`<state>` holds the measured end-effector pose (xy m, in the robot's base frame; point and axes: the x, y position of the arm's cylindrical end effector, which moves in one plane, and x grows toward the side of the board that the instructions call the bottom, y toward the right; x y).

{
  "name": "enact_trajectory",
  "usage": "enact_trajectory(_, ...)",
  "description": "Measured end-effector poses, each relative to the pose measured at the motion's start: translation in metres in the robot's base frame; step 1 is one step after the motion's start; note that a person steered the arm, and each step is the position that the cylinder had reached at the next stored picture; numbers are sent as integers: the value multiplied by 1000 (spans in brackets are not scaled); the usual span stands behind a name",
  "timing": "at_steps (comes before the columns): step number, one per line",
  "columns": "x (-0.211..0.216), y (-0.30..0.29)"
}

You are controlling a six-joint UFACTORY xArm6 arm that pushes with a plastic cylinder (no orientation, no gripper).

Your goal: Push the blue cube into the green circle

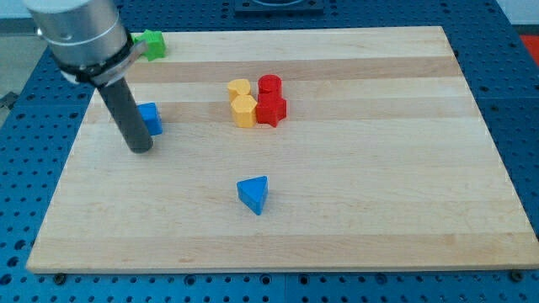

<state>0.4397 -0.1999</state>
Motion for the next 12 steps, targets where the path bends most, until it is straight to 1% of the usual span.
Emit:
enact_trajectory(1,-41,-6)
enact_trajectory(2,-53,-6)
enact_trajectory(3,-41,11)
enact_trajectory(4,-51,12)
enact_trajectory(5,-85,-18)
enact_trajectory(6,-107,-45)
enact_trajectory(7,-99,-45)
enact_trajectory(8,-70,-33)
enact_trajectory(9,-63,-19)
enact_trajectory(12,-123,-27)
